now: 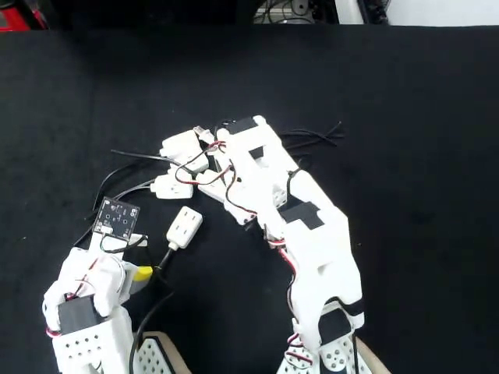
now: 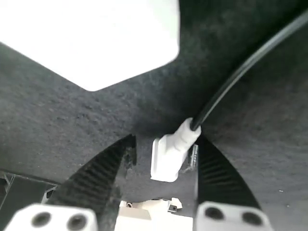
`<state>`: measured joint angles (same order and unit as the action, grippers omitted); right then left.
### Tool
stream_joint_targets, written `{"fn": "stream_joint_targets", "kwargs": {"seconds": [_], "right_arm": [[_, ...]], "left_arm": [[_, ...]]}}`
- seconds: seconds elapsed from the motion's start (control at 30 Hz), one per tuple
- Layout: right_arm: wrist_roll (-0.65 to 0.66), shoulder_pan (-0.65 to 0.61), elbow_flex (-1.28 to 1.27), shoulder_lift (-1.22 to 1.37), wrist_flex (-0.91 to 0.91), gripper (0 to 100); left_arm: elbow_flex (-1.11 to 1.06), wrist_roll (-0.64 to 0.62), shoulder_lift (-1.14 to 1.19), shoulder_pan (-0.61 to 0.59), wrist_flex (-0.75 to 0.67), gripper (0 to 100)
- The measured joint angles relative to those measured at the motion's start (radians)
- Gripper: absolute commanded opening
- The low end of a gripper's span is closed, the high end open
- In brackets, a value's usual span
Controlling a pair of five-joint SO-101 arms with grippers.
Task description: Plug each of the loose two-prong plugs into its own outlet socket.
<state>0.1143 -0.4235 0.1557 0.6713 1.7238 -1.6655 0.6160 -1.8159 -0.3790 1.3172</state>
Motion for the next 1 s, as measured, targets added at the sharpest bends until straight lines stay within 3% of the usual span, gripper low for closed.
{"fn": "stream_joint_targets", "kwargs": {"seconds": [1.0], "right_arm": [[0.041,0.026,0.041,0.0,0.0,17.6]], "left_arm": [[0.0,0.008,0.0,0.0,0.0,38]]}}
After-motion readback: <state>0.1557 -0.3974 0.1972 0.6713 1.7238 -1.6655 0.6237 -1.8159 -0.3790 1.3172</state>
